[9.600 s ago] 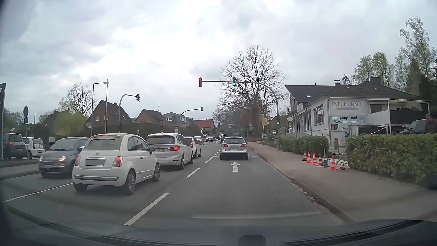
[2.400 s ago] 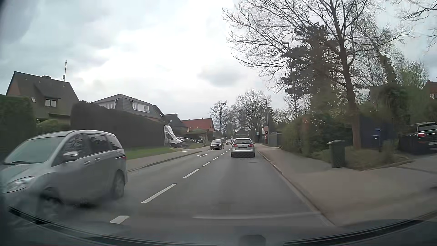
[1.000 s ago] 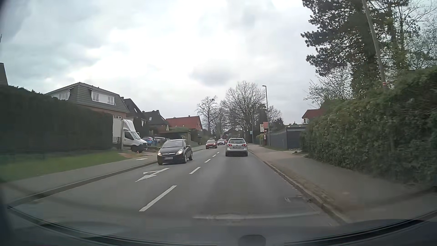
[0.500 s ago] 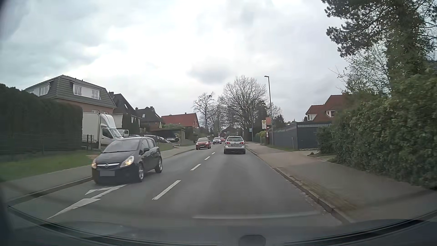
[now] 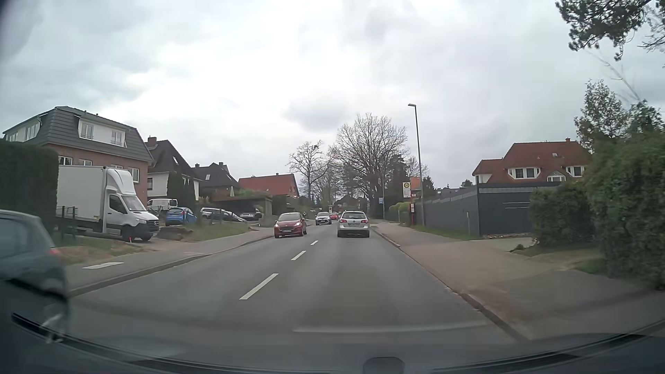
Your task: Follow the waypoints while adhering to traffic rules and regulations
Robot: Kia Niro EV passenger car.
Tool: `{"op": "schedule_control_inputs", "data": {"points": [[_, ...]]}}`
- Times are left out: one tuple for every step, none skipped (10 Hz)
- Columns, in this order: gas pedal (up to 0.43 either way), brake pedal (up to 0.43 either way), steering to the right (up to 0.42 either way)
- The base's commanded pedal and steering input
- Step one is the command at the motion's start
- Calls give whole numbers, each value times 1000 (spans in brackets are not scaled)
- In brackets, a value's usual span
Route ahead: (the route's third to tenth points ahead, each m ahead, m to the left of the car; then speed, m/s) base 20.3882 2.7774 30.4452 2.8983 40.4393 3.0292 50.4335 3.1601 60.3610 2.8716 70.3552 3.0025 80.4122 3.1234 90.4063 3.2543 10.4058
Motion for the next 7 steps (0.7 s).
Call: {"op": "schedule_control_inputs", "data": {"points": [[209,0,-1],[209,0,-1],[209,0,-1],[209,0,-1],[209,0,-1],[197,0,-1],[197,0,-1]]}}
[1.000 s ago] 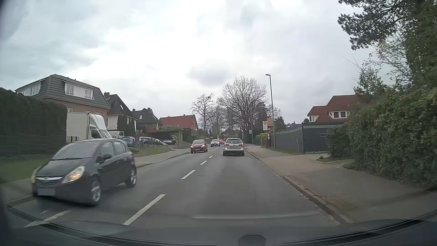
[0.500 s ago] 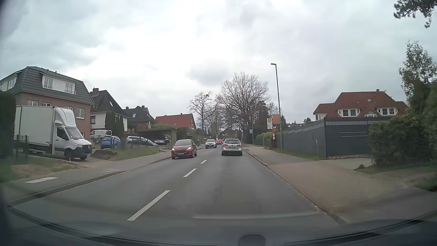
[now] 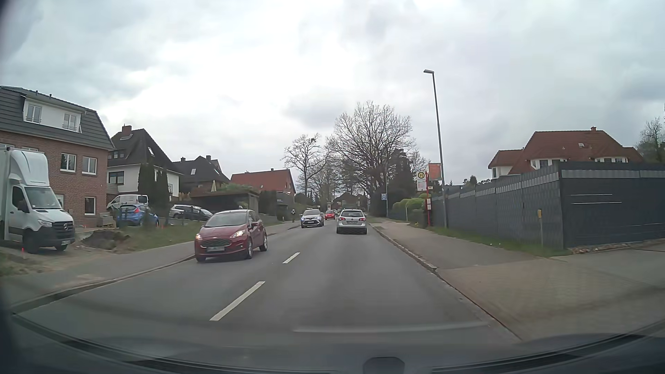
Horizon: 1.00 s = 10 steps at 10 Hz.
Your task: Follow the waypoints while adhering to traffic rules and regulations
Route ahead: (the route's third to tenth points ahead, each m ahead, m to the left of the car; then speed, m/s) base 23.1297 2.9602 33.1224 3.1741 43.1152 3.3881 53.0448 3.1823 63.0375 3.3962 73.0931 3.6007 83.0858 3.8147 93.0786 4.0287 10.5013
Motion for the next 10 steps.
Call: {"op": "schedule_control_inputs", "data": {"points": [[189,0,-1],[177,0,-1],[177,0,-1],[177,6,-1],[177,6,-1],[197,6,-5],[197,0,-8],[197,0,-8],[189,6,-8],[189,0,-6]]}}
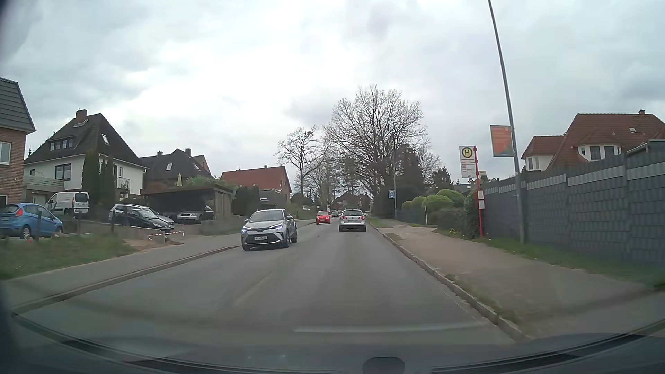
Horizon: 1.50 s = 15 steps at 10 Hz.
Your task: Follow the waypoints while adhering to traffic rules and regulations
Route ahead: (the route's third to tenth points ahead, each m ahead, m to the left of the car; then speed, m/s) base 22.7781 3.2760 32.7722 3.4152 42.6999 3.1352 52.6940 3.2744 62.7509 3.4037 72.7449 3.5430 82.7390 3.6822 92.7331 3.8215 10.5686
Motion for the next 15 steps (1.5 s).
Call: {"op": "schedule_control_inputs", "data": {"points": [[189,0,-6],[189,6,-6],[189,0,-6],[189,0,-5],[189,0,-5],[197,0,-3],[197,0,0],[197,0,1],[197,0,1],[197,6,0],[197,0,-2],[197,0,-3],[197,0,-1],[197,0,0],[197,0,1]]}}
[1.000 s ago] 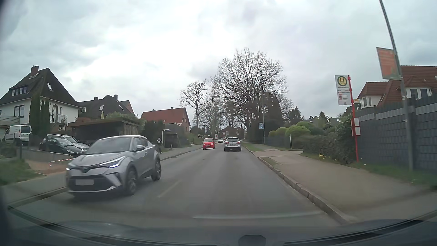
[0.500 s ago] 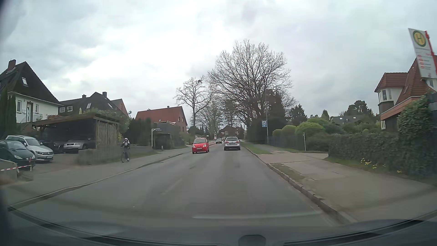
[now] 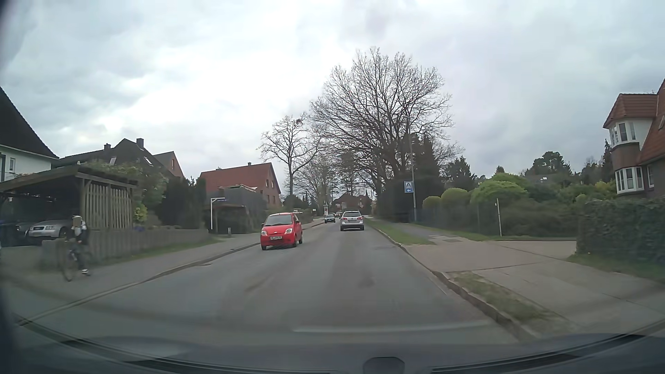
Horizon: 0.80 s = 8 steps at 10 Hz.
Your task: Follow the waypoints while adhering to traffic rules and regulations
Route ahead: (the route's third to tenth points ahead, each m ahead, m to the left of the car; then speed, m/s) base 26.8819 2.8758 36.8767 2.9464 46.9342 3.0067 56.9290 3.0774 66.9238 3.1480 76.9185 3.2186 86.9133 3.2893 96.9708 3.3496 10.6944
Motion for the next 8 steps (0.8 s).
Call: {"op": "schedule_control_inputs", "data": {"points": [[197,0,-1],[197,0,-4],[197,0,-4],[197,0,-5],[197,0,-8],[209,0,-12],[209,0,-11],[209,0,-6]]}}
